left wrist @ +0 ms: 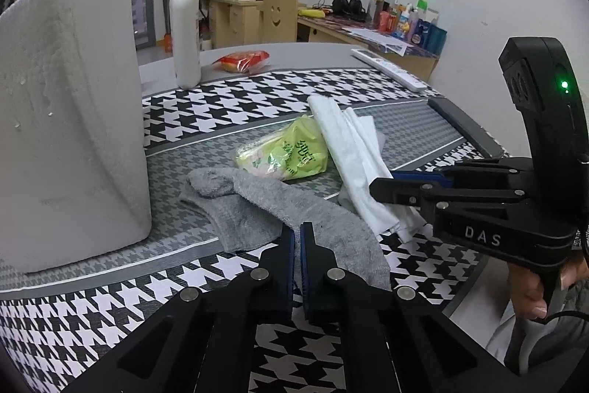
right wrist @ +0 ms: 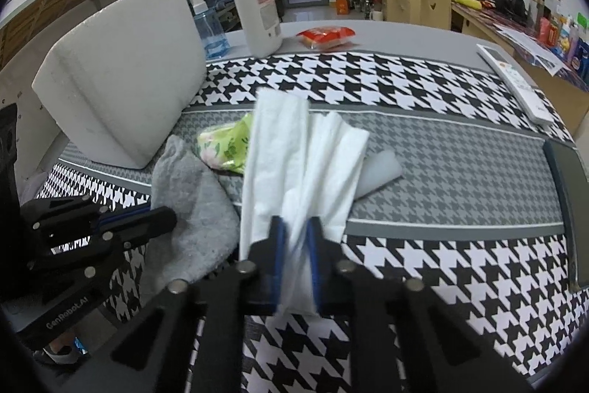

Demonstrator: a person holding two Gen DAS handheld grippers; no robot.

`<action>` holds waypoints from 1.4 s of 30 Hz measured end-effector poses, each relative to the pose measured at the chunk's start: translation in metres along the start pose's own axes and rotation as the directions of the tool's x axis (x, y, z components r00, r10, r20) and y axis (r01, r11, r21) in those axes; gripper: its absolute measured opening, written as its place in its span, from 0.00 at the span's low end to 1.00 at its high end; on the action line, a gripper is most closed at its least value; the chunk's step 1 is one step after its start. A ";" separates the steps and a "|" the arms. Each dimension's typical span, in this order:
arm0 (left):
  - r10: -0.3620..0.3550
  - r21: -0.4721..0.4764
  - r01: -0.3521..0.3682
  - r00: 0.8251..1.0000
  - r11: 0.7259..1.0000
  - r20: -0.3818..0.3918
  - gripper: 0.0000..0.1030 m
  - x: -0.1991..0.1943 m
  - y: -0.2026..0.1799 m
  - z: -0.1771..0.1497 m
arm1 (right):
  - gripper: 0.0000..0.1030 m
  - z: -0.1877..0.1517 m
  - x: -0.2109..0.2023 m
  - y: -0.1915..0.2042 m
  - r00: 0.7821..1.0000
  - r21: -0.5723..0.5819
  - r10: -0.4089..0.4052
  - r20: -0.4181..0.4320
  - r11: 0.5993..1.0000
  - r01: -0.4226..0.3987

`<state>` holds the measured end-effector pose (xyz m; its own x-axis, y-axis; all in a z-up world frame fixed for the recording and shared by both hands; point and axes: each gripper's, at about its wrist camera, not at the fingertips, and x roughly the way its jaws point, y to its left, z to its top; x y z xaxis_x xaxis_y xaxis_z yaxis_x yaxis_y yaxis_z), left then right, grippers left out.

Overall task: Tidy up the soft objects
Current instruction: 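Lift the grey sock with left tool while right tool lifts the white cloth, then carry the sock with left tool while right tool carries the cloth toward the foam box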

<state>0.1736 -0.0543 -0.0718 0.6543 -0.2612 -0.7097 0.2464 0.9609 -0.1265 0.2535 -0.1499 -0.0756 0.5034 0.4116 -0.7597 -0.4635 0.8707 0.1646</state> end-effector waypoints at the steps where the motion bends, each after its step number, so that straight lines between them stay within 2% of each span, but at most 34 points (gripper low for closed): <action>1: -0.001 0.004 0.000 1.000 1.000 0.005 0.03 -0.001 -0.001 0.000 | 0.07 0.000 -0.002 -0.001 1.000 0.004 -0.002 0.006 1.000 0.002; 21: 0.009 0.023 -0.012 0.992 1.000 0.123 0.02 -0.035 -0.002 0.009 | 0.05 0.011 -0.044 0.008 0.990 0.018 0.033 0.134 0.999 -0.036; 42: 0.078 0.027 -0.088 0.965 0.996 0.250 0.02 -0.077 0.000 0.019 | 0.05 0.021 -0.077 0.021 0.969 -0.011 0.065 0.238 0.998 -0.064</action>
<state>0.1369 -0.0355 -0.0041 0.8294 -0.2000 -0.5216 0.2073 0.9772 -0.0451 0.2201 -0.1575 -0.0001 0.6309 0.5196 -0.5762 -0.5027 0.8394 0.2066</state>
